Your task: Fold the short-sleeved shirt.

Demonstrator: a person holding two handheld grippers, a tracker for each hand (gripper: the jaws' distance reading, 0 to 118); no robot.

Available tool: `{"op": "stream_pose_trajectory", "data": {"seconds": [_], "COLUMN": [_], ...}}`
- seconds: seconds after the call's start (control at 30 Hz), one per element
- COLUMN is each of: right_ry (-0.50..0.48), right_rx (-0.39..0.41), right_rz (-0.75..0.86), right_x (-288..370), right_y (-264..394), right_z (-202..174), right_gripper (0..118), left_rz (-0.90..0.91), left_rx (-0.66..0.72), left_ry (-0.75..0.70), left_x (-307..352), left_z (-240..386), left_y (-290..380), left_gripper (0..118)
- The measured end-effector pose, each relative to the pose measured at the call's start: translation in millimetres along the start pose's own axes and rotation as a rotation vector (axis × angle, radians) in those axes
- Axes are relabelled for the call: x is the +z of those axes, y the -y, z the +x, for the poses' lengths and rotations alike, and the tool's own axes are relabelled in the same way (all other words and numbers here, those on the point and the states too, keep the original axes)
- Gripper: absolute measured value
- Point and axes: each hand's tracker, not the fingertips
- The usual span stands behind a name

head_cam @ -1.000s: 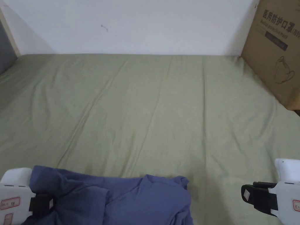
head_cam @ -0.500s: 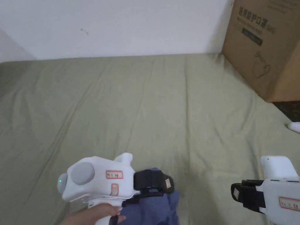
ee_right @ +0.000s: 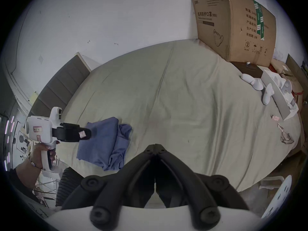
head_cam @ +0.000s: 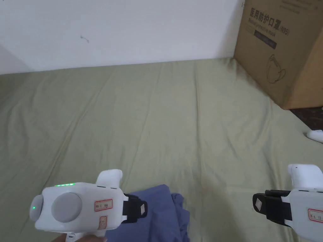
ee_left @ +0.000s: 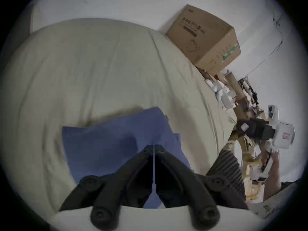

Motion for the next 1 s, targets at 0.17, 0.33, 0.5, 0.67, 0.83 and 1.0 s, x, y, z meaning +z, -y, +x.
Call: {"op": "stream_pose_trajectory", "data": {"seconds": [0.17,0.33,0.5,0.67,0.83,1.0], "right_ry": [-0.012,-0.005,-0.025,-0.084,-0.064,0.087], "right_rx": [0.002,-0.003,-0.009,0.019,0.098,0.154], "right_rz": [0.001,-0.012,0.005,0.109,0.434,0.768], "right_x": [4,7,14,28,43,29], "right_y": [1,1,-6,-24,-41,-44], "right_z": [-2,-1,-8,-31,-66,-87], "right_gripper": [0,0,0,0,0,0], "left_rz": [-0.139,-0.161,-0.047,0.348,0.718,1.026], "left_rx": [0.041,0.14,0.042,-0.123,-0.206,-0.313], "left_ry": [0.062,0.19,0.244,0.155,-0.151,-0.541], "left_x": [-68,-106,-68,31,111,141], "left_z": [16,25,59,86,88,89], "left_y": [6,6,-1,-11,-7,12], "left_gripper": [3,2,3,3,3,3]}}
